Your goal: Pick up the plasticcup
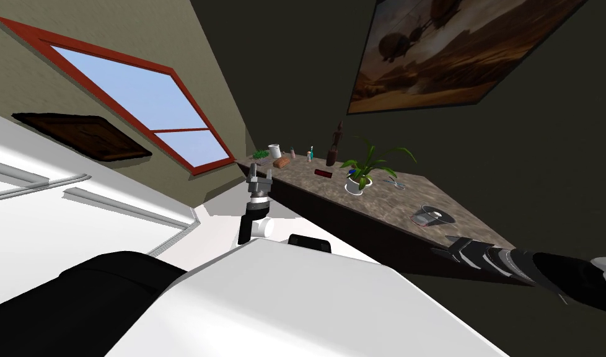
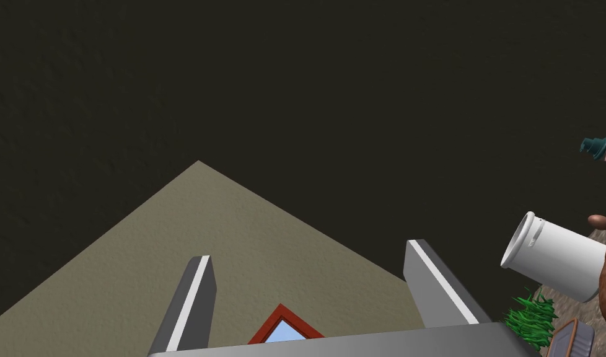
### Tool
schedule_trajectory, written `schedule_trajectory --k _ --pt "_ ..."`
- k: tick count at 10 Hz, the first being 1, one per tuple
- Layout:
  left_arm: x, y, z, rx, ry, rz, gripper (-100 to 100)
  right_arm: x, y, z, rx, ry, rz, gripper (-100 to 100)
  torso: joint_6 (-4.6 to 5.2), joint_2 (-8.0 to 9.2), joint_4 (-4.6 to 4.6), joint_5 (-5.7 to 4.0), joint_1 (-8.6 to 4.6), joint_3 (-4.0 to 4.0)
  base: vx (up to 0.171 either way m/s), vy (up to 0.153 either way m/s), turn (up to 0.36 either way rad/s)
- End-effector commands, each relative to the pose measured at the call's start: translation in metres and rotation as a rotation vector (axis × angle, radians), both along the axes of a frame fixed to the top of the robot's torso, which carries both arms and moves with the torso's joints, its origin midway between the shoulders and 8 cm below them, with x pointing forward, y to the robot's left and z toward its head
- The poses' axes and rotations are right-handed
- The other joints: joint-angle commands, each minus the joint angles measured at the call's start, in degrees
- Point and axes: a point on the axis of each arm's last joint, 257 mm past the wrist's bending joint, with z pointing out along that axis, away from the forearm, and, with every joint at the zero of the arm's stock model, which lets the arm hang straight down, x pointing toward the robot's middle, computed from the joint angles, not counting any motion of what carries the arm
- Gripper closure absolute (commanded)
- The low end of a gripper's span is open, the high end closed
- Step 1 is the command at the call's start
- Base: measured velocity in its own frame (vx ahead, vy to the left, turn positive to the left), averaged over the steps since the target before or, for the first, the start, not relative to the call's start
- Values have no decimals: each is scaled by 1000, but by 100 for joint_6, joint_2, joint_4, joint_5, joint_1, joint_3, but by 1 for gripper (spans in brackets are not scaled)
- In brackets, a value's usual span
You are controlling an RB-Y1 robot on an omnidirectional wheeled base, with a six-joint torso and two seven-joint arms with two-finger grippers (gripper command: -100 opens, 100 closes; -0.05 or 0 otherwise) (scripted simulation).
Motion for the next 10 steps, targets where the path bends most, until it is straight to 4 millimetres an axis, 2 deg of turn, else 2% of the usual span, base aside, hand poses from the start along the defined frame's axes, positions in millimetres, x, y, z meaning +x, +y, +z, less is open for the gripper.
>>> schedule_trajectory --k 1,4,5,6,7,8,9,10 --pt "0 0 0 0 0 0 0 -12 -25 10 -76 41 12 -100 0 0 0 0 0 0 88 35 80" --pt "0 0 0 0 0 0 0 -12 -25 10 -76 41 12 -100 0 -15 -5 0 1 -10 46 12 2" --pt "0 0 0 0 0 0 0 -23 -54 24 -158 87 26 -100 1 -2 -2 -1 -1 -2 86 11 76" --pt "0 0 0 0 0 0 0 -23 -54 24 -158 87 26 -100 -2 -21 -5 1 0 -12 104 17 55" --pt "0 0 0 0 0 0 0 -34 -74 35 -218 125 36 -100 -1 -29 -8 -1 1 -18 161 -1 79" --pt "0 0 0 0 0 0 0 -34 -74 35 -218 125 36 -100 -3 -50 -12 1 -4 -29 156 -10 40" --pt "0 0 0 0 0 0 0 -49 -93 43 -269 169 44 -100 -2 -53 -14 -3 -7 -32 179 -9 66" --pt "0 0 0 0 0 0 0 -53 -97 44 -277 179 45 -100 -4 -63 -16 -1 -7 -38 182 -21 83"
